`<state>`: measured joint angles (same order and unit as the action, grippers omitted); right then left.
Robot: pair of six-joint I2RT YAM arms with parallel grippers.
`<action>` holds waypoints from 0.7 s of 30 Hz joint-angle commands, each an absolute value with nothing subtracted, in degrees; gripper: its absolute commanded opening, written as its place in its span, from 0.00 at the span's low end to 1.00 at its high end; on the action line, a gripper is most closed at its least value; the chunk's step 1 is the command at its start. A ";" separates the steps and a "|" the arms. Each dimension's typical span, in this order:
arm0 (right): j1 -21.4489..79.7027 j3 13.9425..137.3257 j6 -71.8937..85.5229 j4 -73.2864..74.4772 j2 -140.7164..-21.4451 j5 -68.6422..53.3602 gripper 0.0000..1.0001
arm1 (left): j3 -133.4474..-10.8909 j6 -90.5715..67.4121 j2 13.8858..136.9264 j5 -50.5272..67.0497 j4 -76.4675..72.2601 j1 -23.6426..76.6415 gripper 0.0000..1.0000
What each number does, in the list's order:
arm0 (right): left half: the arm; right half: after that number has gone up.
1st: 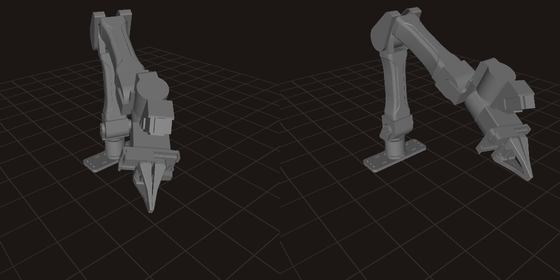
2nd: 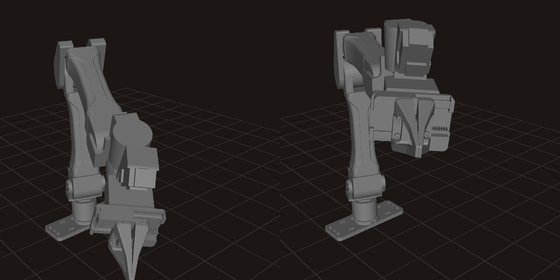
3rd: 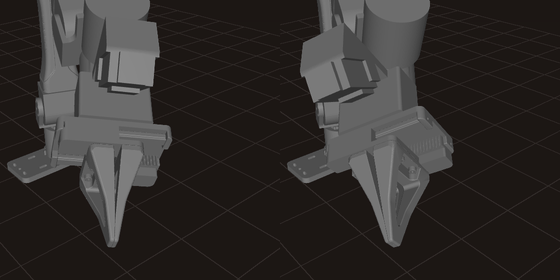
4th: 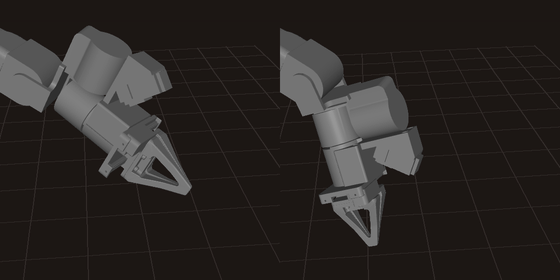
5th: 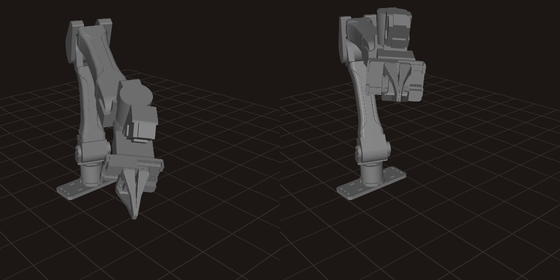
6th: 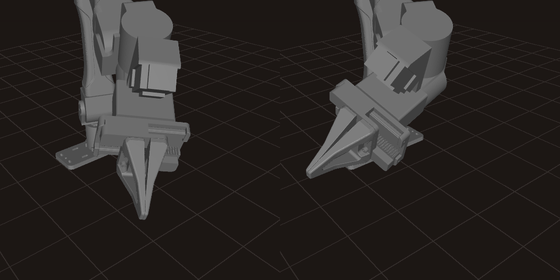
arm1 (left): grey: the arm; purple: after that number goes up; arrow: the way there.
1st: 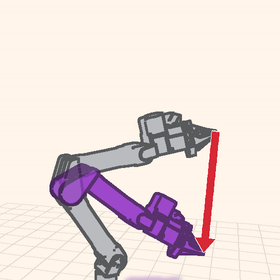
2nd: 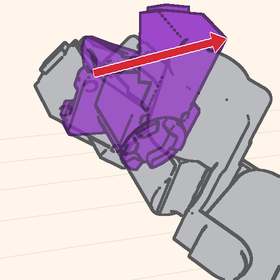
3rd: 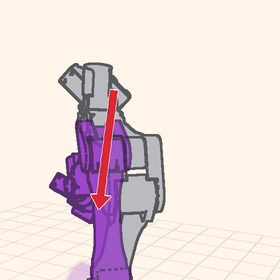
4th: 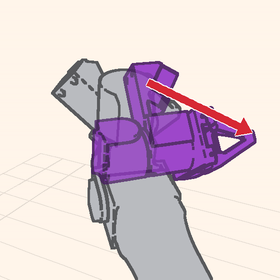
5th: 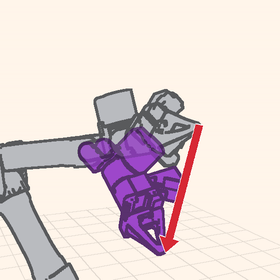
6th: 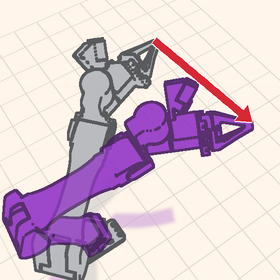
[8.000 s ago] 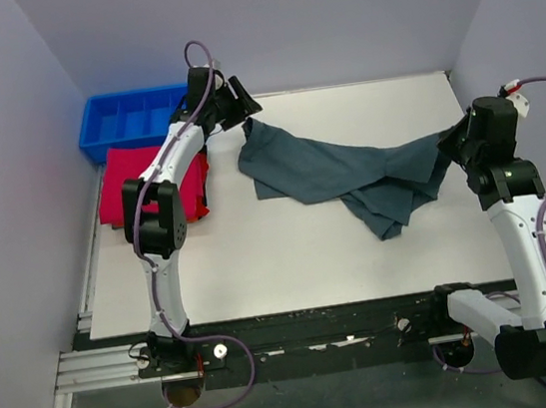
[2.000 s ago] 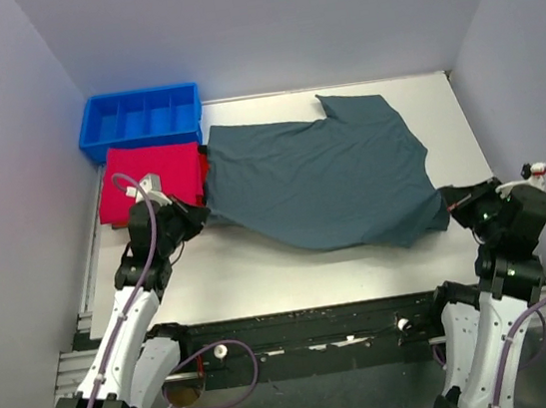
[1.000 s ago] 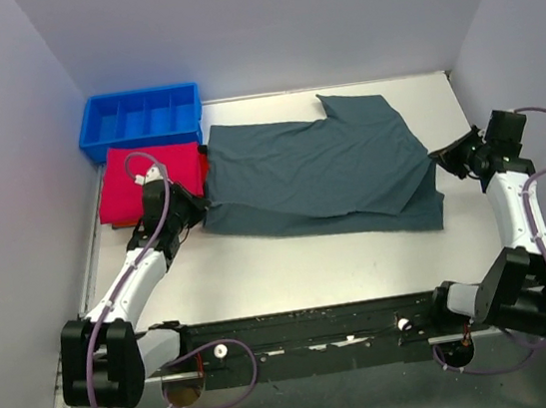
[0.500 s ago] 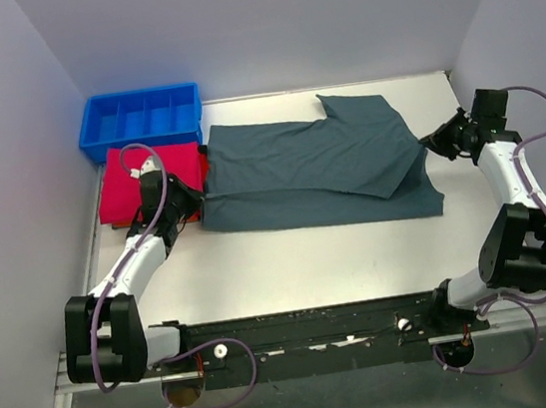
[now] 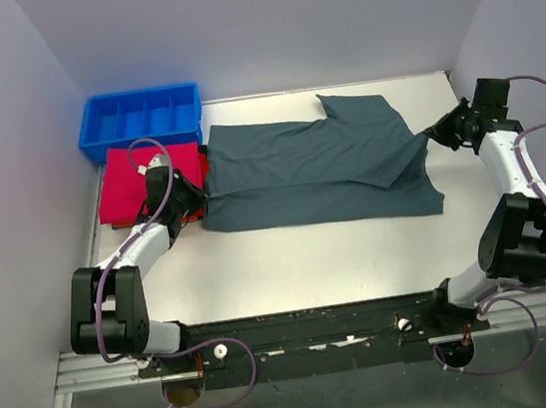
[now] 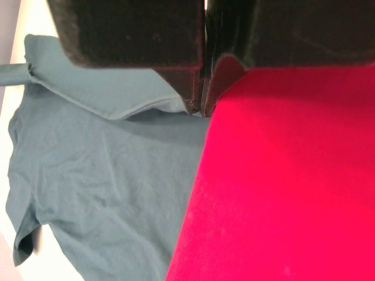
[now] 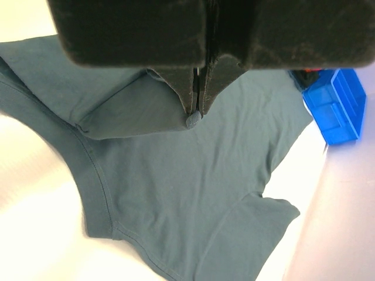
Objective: Fold and stack the t-shirts
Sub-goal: Fold the flattened tshirt in 1/3 of the way
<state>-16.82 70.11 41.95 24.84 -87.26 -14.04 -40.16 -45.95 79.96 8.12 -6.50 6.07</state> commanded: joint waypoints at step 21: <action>-14.94 78.83 42.45 25.57 -96.58 -11.78 0.01 | -49.56 -45.18 88.77 8.26 -8.79 5.71 0.05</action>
